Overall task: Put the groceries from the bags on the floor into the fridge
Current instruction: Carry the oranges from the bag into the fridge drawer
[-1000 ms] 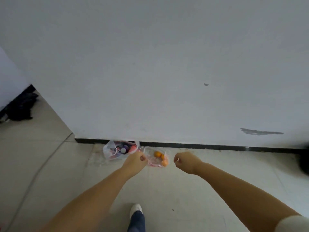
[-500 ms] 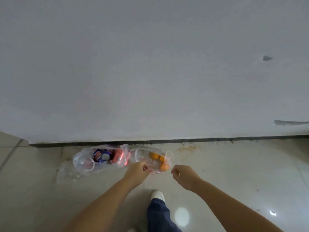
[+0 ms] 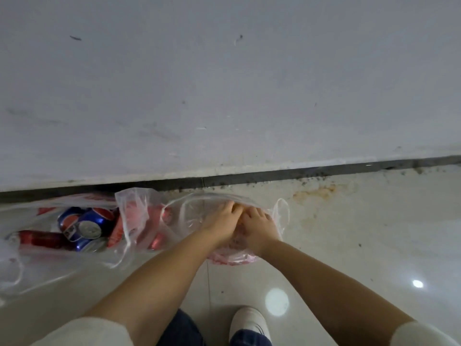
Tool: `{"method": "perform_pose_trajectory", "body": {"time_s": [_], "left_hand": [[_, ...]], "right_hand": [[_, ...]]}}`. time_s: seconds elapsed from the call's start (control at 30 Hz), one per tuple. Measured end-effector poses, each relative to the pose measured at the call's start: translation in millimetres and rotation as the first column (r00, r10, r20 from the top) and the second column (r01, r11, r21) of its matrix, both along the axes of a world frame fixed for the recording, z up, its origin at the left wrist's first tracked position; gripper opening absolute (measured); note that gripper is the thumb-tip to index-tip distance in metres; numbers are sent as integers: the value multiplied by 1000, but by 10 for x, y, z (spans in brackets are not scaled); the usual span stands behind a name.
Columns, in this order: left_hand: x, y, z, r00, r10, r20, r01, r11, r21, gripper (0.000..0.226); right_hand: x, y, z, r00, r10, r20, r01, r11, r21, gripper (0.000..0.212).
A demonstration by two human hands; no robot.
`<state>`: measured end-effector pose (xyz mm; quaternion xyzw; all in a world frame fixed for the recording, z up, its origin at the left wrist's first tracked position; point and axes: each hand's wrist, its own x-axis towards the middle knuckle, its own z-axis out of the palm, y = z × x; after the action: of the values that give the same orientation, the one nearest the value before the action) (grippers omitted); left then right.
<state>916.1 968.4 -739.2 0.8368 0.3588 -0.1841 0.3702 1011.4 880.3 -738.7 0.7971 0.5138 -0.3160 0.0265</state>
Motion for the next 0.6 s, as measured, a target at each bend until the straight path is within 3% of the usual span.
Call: {"method": "perform_pose_trajectory", "body": {"time_s": [0.07, 0.2, 0.3, 0.43, 0.53, 0.6], "left_hand": [[125, 23, -107, 989, -137, -51, 140, 989, 49, 40], [251, 102, -182, 943, -272, -190, 283, 959, 33, 54], [223, 105, -235, 926, -291, -239, 303, 953, 15, 61], [101, 57, -187, 926, -321, -200, 344, 934, 97, 59], [-13, 30, 116, 949, -277, -152, 290, 954, 74, 48], [-101, -29, 487, 961, -234, -150, 245, 968, 58, 52]], "right_hand": [[163, -5, -97, 999, -24, 48, 24, 1000, 0, 65], [427, -78, -258, 987, -156, 40, 160, 982, -103, 58], [536, -84, -319, 988, -149, 40, 154, 970, -189, 59], [543, -53, -275, 985, -168, 34, 171, 974, -150, 56], [414, -33, 112, 982, -187, 0, 186, 977, -102, 54], [274, -57, 546, 976, -211, -53, 206, 975, -88, 54]]}}
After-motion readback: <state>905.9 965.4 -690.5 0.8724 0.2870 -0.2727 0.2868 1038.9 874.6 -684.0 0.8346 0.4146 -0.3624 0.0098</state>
